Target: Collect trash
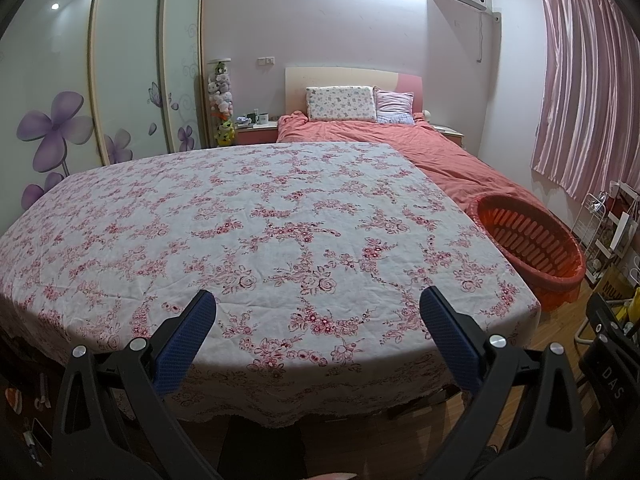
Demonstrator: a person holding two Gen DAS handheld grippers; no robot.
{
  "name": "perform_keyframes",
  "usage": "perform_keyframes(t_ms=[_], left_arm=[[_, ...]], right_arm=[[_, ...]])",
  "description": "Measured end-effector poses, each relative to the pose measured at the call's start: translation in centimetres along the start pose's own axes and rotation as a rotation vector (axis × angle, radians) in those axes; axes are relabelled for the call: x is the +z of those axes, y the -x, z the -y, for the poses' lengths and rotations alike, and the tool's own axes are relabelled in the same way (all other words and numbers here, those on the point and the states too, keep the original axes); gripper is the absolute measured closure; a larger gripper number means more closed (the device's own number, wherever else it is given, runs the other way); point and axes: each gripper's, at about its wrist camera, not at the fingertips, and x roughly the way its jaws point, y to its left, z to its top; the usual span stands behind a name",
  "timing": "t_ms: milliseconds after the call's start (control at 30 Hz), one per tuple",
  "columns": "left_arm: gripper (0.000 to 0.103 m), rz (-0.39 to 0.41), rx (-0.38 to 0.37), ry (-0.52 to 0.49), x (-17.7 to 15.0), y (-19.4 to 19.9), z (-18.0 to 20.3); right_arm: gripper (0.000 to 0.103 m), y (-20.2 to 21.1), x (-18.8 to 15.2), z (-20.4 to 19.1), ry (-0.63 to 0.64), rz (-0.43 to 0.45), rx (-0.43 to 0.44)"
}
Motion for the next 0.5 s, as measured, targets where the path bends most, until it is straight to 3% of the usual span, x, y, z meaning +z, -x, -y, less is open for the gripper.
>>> perform_keyframes(t_ms=[500], left_arm=[[0.003,-0.002,-0.004,-0.003,-0.01,-0.02,0.18]], right_arm=[[0.004,0.01,0.02,-0.02,0.0,-0.001,0.0]])
